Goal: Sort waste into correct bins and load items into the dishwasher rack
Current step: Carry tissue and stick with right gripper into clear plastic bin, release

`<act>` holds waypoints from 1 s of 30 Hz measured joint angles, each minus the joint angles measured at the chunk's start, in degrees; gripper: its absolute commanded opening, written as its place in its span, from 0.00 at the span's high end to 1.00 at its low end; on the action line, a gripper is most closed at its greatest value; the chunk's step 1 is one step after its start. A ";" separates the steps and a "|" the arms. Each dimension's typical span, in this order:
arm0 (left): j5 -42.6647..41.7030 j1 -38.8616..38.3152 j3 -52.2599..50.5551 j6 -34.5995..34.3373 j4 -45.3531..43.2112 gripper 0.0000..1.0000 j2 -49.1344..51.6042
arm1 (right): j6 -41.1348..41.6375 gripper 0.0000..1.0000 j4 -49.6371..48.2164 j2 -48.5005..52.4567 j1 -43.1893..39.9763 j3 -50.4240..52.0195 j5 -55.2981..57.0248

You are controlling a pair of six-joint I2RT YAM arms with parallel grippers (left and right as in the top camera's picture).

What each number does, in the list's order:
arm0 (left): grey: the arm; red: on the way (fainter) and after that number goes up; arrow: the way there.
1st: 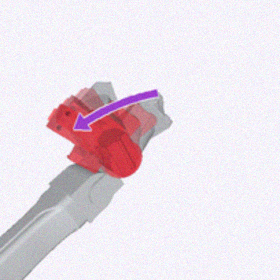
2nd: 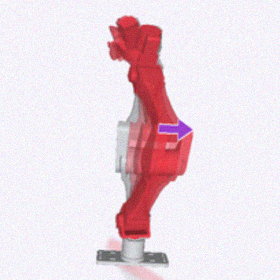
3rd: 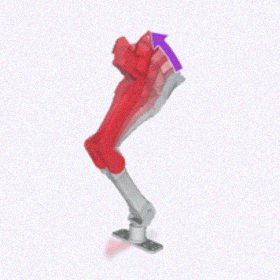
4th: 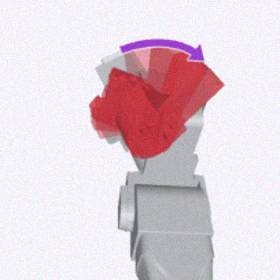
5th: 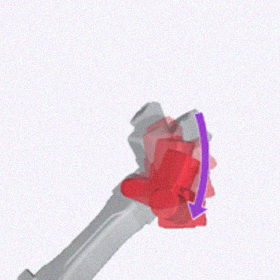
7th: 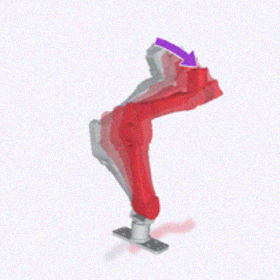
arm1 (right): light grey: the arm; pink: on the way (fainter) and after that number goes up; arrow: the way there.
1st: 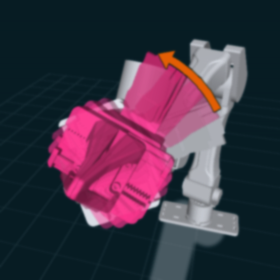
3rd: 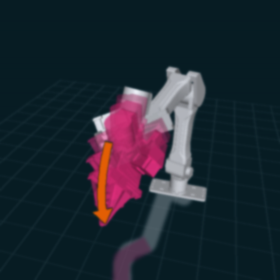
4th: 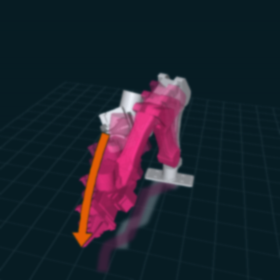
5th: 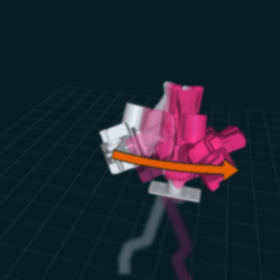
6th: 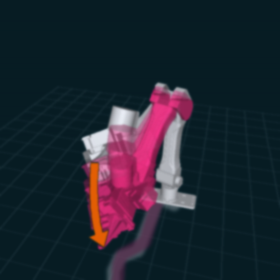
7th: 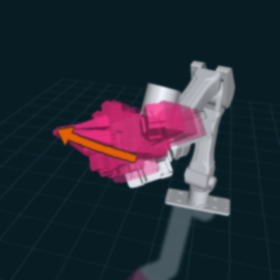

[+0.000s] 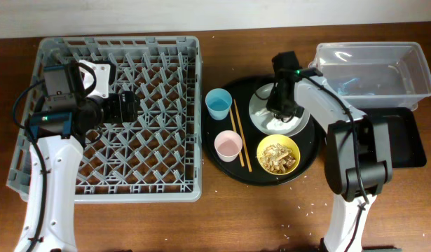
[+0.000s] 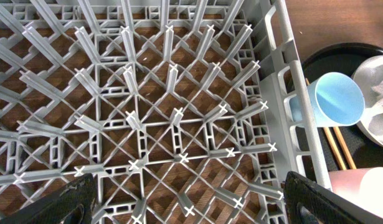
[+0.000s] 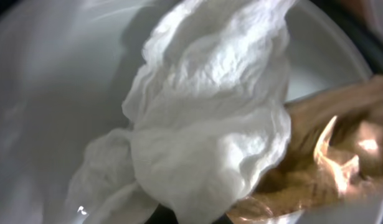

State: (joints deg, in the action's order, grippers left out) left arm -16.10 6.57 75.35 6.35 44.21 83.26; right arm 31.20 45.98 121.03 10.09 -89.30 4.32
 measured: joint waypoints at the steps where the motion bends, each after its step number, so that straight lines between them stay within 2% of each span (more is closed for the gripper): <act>1: 0.00 0.00 0.00 0.00 0.00 0.06 0.00 | -1.25 0.96 1.68 -0.07 -0.02 -1.90 -1.49; 4: 0.00 0.00 0.00 0.00 0.17 0.06 0.00 | -3.78 0.96 8.13 -0.48 -0.37 -9.40 -4.79; 10: 0.00 0.00 0.00 -0.02 0.20 0.05 0.00 | -8.68 0.96 19.63 -5.35 -4.79 -33.31 -7.39; 15: 0.00 0.00 0.00 -0.04 0.42 0.01 0.00 | -9.14 0.96 17.62 -7.43 -13.33 -37.59 -4.31; 20: 0.00 0.00 0.00 -0.04 0.79 0.01 0.00 | -7.96 0.95 16.39 -2.08 -21.42 -37.57 -2.25; 21: 0.00 0.00 0.00 -0.07 0.83 0.01 0.00 | -7.65 0.79 15.93 -0.22 -22.29 -37.57 -2.14; 23: 0.00 0.00 0.00 -0.04 0.81 0.01 0.00 | -7.28 0.28 15.08 3.76 -22.93 -37.55 -1.88; 25: 0.00 0.00 0.00 -0.04 0.81 0.01 0.00 | -7.17 0.22 15.08 6.16 -22.82 -37.33 -1.81; 30: 0.00 0.00 0.00 -0.04 0.81 0.01 0.00 | -8.46 0.21 15.41 7.15 -22.75 -37.13 -3.10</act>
State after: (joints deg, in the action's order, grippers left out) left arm -16.10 6.57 75.35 6.31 45.01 83.26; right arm 22.74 61.39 128.18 -12.67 -126.43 1.21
